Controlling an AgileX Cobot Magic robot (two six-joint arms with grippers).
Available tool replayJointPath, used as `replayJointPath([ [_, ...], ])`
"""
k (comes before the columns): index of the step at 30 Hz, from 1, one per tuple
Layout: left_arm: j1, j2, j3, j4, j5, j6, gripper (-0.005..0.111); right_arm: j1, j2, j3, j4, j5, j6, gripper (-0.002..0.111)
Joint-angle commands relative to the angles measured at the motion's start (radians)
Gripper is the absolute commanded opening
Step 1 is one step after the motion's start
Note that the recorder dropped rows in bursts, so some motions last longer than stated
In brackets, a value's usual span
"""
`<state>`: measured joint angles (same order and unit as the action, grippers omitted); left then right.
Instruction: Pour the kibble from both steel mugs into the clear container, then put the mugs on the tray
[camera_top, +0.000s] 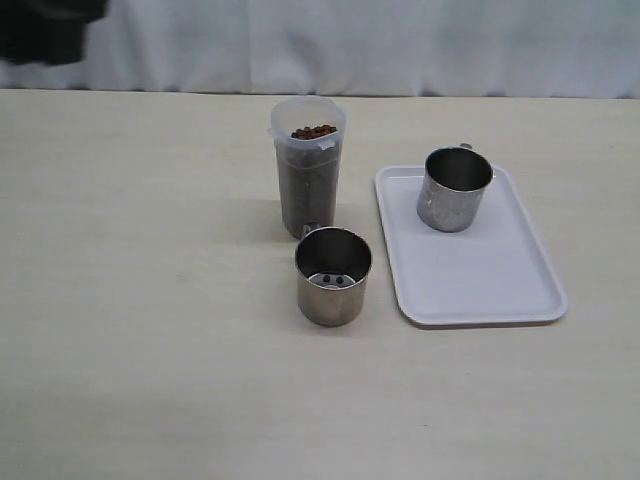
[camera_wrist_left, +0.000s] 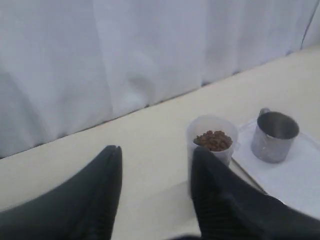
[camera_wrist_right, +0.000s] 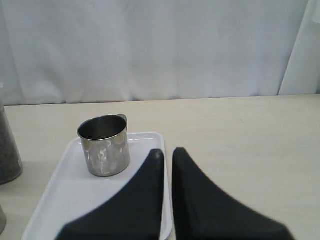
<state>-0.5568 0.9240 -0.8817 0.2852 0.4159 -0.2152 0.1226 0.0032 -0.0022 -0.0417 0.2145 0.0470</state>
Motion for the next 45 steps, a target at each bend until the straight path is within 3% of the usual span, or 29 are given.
replayJointPath([
  [1,0.041,-0.391,0.27,-0.01,-0.115,-0.077,0.03,-0.005,-0.003,0.002,0.006,-0.003,-0.007,0.005],
  [5,0.044,-0.715,0.456,-0.031,-0.109,-0.078,0.03,-0.005,-0.003,0.002,0.006,-0.003,-0.007,0.005],
  [9,0.044,-0.924,0.528,-0.034,-0.13,-0.074,0.03,-0.005,-0.003,0.002,0.006,-0.003,-0.007,0.005],
  [23,0.044,-0.918,0.518,-0.035,-0.16,-0.074,0.03,-0.005,-0.003,0.002,0.006,-0.001,-0.007,0.005],
  [26,0.121,-0.924,0.518,-0.032,-0.156,-0.074,0.03,-0.005,-0.003,0.002,0.006,-0.001,-0.007,0.005],
  [31,0.331,-0.924,0.518,-0.026,-0.186,-0.074,0.03,-0.005,-0.003,0.002,0.006,-0.003,-0.007,0.005],
  [34,0.402,-0.924,0.518,-0.026,-0.174,-0.074,0.03,-0.005,-0.003,0.002,0.006,-0.003,-0.007,0.005],
  [41,0.44,-0.924,0.559,-0.055,-0.062,-0.074,0.03,-0.005,-0.003,0.002,0.006,-0.003,-0.007,0.005],
  [45,0.44,-0.924,0.74,-0.075,-0.323,-0.063,0.03,-0.005,-0.003,0.002,0.006,-0.003,-0.007,0.005],
])
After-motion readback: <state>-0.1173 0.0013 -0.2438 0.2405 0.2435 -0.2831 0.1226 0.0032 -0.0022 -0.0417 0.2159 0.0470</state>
